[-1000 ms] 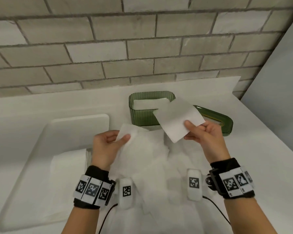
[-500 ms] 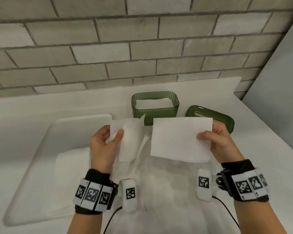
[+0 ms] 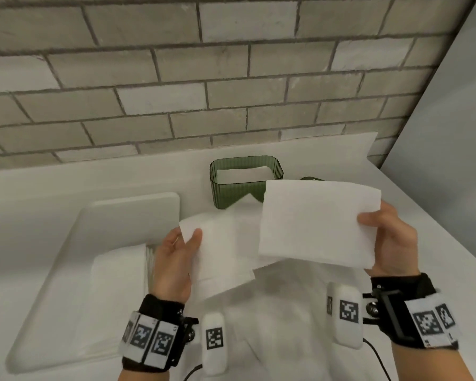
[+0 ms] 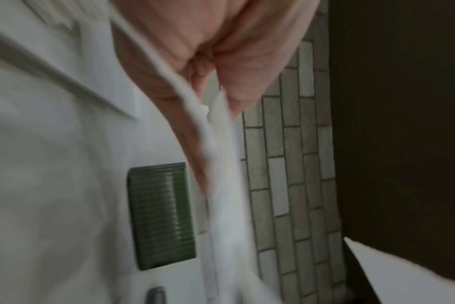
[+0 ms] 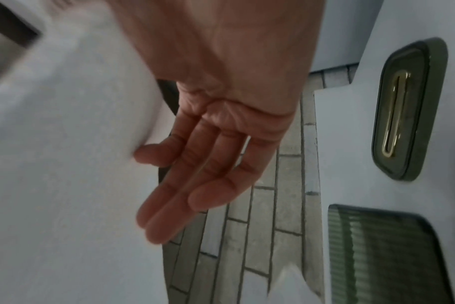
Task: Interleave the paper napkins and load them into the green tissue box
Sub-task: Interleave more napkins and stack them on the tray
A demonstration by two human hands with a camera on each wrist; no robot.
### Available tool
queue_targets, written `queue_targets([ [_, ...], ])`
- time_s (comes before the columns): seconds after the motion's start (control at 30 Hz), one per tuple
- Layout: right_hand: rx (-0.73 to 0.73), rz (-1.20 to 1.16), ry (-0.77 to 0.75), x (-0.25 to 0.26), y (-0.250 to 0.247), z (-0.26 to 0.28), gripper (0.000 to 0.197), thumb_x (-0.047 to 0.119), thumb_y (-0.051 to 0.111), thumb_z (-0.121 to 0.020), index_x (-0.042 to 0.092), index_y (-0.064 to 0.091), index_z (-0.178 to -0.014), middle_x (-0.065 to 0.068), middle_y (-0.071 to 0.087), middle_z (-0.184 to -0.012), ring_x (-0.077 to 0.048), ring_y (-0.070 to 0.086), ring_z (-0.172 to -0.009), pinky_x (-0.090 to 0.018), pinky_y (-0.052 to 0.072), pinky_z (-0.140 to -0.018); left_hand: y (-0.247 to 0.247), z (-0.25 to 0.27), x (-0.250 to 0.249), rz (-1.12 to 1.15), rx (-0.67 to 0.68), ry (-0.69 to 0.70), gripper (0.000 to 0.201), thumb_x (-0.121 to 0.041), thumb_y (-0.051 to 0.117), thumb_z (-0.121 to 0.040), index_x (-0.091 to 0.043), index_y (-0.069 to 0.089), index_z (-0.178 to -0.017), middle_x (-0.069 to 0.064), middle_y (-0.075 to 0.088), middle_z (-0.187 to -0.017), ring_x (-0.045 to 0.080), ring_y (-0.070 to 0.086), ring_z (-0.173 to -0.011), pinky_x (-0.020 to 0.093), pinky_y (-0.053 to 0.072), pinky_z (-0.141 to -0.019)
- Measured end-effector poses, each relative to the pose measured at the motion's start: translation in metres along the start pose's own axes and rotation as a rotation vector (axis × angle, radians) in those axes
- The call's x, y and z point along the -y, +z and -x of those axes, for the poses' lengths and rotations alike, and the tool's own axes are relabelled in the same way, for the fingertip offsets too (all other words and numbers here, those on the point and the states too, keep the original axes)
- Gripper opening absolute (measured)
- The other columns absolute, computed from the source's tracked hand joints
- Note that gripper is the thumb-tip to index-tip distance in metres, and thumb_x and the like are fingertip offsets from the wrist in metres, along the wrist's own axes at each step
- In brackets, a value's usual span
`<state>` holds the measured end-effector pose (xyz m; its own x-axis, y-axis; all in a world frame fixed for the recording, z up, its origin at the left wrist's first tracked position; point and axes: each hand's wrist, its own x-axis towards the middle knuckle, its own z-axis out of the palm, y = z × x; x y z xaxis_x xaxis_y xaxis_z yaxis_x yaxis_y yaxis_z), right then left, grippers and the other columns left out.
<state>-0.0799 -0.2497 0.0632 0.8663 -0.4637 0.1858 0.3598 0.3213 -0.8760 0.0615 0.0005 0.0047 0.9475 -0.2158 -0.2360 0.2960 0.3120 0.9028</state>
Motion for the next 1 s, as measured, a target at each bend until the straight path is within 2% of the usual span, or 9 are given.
queue_targets([
  [0.13, -0.045, 0.205, 0.084, -0.006, -0.009, 0.008, 0.037, 0.007, 0.049, -0.064, 0.007, 0.07, -0.094, -0.007, 0.073, -0.089, -0.022, 0.068, -0.082, -0.028, 0.056, -0.061, -0.006, 0.005, 0.011, -0.062, 0.051, -0.03, 0.025, -0.004, 0.057, -0.096, 0.001, 0.065, -0.119, 0.017, 0.073, -0.115, 0.027, 0.069, -0.107, 0.041, 0.052, -0.098],
  [0.23, 0.071, 0.282, 0.176, -0.015, -0.003, 0.018, 0.026, 0.009, 0.061, -0.055, 0.004, 0.073, -0.078, -0.011, 0.072, -0.079, -0.025, 0.068, -0.071, -0.028, 0.054, -0.058, -0.007, 0.007, 0.01, -0.053, 0.128, -0.047, 0.022, -0.005, 0.056, -0.096, -0.003, 0.068, -0.115, 0.012, 0.076, -0.109, 0.02, 0.072, -0.097, 0.032, 0.058, -0.087],
  [0.33, 0.226, 0.249, 0.232, -0.023, 0.011, 0.029, 0.034, 0.019, 0.066, -0.048, 0.0, 0.07, -0.076, -0.015, 0.07, -0.075, -0.027, 0.067, -0.065, -0.028, 0.052, -0.056, -0.009, 0.008, 0.011, 0.012, 0.181, -0.079, 0.026, -0.005, 0.057, -0.094, -0.002, 0.067, -0.118, 0.013, 0.075, -0.111, 0.022, 0.07, -0.098, 0.031, 0.059, -0.085],
  [0.4, 0.269, 0.145, 0.243, -0.028, 0.018, 0.029, 0.043, 0.019, 0.062, -0.052, 0.002, 0.074, -0.09, -0.02, 0.072, -0.093, -0.032, 0.068, -0.08, -0.035, 0.054, -0.068, -0.011, 0.011, 0.01, 0.051, 0.218, -0.094, 0.034, -0.009, 0.06, -0.088, -0.002, 0.066, -0.121, 0.016, 0.072, -0.116, 0.022, 0.071, -0.098, 0.033, 0.057, -0.087],
  [0.47, 0.276, 0.057, 0.263, -0.037, 0.023, 0.025, 0.062, 0.018, 0.057, -0.06, 0.001, 0.065, -0.12, -0.027, 0.061, -0.123, -0.041, 0.061, -0.104, -0.046, 0.047, -0.086, -0.012, 0.013, 0.008, 0.104, 0.26, -0.11, 0.041, -0.012, 0.061, -0.085, -0.002, 0.064, -0.125, 0.018, 0.07, -0.12, 0.022, 0.071, -0.098, 0.035, 0.057, -0.089],
  [0.53, 0.204, 0.021, 0.304, -0.052, 0.024, 0.019, 0.069, 0.019, 0.058, -0.062, 0.004, 0.059, -0.129, -0.026, 0.058, -0.129, -0.041, 0.057, -0.11, -0.046, 0.044, -0.091, -0.012, 0.015, 0.006, 0.159, 0.308, -0.128, 0.042, -0.012, 0.06, -0.086, -0.004, 0.064, -0.127, 0.018, 0.069, -0.122, 0.023, 0.07, -0.101, 0.037, 0.056, -0.091],
  [0.73, 0.019, 0.131, 0.457, -0.093, 0.028, 0.011, 0.056, 0.023, 0.073, -0.054, 0.0, 0.069, -0.104, -0.019, 0.069, -0.108, -0.033, 0.063, -0.101, -0.04, 0.05, -0.082, -0.013, 0.013, 0.009, 0.233, 0.376, -0.201, 0.035, -0.002, 0.046, -0.095, -0.007, 0.066, -0.123, 0.01, 0.076, -0.103, 0.016, 0.074, -0.081, 0.027, 0.06, -0.066],
  [0.83, 0.001, 0.137, 0.481, -0.098, 0.032, 0.009, 0.051, 0.023, 0.074, -0.053, -0.001, 0.07, -0.098, -0.018, 0.07, -0.103, -0.029, 0.065, -0.093, -0.036, 0.051, -0.075, -0.016, 0.009, 0.01, 0.227, 0.399, -0.197, 0.039, -0.001, 0.052, -0.086, -0.01, 0.07, -0.12, 0.008, 0.075, -0.096, 0.016, 0.072, -0.076, 0.027, 0.06, -0.068],
  [1.0, 0.015, 0.237, 0.385, -0.092, 0.031, 0.01, 0.041, 0.019, 0.078, -0.06, 0.004, 0.076, -0.098, -0.016, 0.073, -0.105, -0.028, 0.071, -0.095, -0.029, 0.058, -0.072, -0.024, 0.002, 0.011, 0.176, 0.392, -0.124, 0.044, 0.001, 0.065, -0.075, -0.013, 0.073, -0.115, 0.011, 0.074, -0.105, 0.02, 0.069, -0.085, 0.028, 0.058, -0.074],
])
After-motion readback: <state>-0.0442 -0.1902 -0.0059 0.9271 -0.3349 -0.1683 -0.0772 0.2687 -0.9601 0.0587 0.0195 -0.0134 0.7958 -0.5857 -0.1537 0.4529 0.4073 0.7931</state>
